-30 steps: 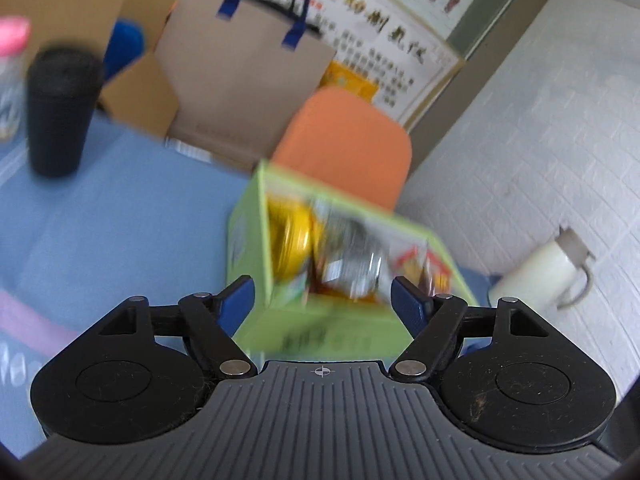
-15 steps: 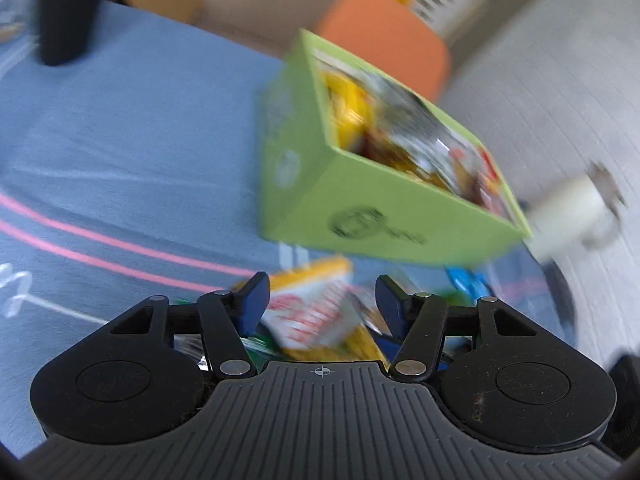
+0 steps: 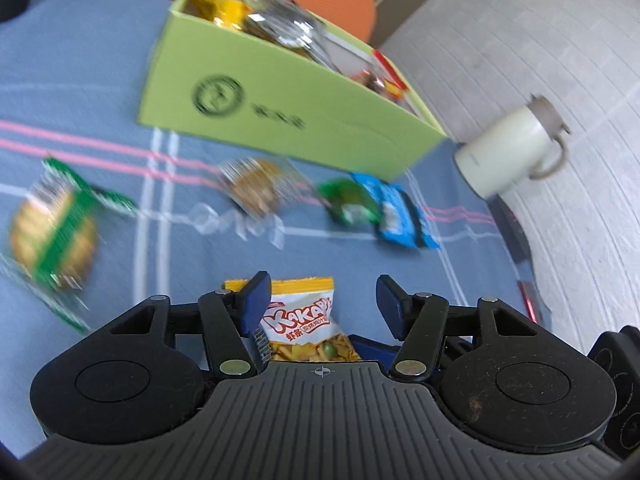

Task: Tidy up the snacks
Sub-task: 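Move the left tool over the orange-white KAKA packet, then close the left tool on the KAKA packet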

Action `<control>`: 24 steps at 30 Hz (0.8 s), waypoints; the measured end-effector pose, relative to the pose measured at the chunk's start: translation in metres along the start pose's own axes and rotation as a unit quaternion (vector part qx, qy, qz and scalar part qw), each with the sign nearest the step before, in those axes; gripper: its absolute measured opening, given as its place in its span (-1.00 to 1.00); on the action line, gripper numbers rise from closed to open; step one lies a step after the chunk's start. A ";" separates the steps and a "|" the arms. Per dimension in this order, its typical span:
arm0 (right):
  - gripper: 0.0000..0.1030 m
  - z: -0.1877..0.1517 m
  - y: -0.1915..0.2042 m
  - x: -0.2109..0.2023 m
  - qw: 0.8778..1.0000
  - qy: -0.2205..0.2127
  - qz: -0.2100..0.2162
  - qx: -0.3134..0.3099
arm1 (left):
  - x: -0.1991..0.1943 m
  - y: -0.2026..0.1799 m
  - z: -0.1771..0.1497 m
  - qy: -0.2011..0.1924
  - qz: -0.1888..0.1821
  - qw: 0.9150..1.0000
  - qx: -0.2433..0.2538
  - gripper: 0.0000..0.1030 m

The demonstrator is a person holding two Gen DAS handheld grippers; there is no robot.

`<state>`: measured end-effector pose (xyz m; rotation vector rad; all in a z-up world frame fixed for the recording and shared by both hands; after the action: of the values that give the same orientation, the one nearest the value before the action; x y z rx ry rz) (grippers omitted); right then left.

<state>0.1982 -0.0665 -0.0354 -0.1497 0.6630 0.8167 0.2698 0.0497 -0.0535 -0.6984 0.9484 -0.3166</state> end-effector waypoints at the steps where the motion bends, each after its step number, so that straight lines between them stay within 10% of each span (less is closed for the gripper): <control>1: 0.79 -0.003 0.001 -0.005 1.000 0.000 -0.011 -0.003 | 0.000 -0.004 -0.006 -0.004 0.001 1.000 0.002 -0.16; 9: 0.80 -0.014 -0.003 -0.024 0.995 -0.021 -0.085 0.045 | -0.030 -0.003 -0.017 -0.083 0.069 0.994 -0.009 0.58; 24: 0.79 -0.013 0.002 -0.001 0.994 0.001 -0.105 -0.008 | -0.014 -0.003 -0.040 -0.024 0.073 0.997 0.000 0.16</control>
<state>0.1897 -0.0705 -0.0453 -0.2308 0.6315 0.6192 0.2289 0.0393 -0.0580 -0.6307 0.9475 -0.1705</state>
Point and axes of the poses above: each gripper's, at about its wrist camera, not at the fingertips, and x roughly the way its jaws point, y to its left, z to its top, the point moved 5 cm from there along x, roughly the way its jaws point, and after that the axes turned 11 degrees about -x, right-handed, at the moved point
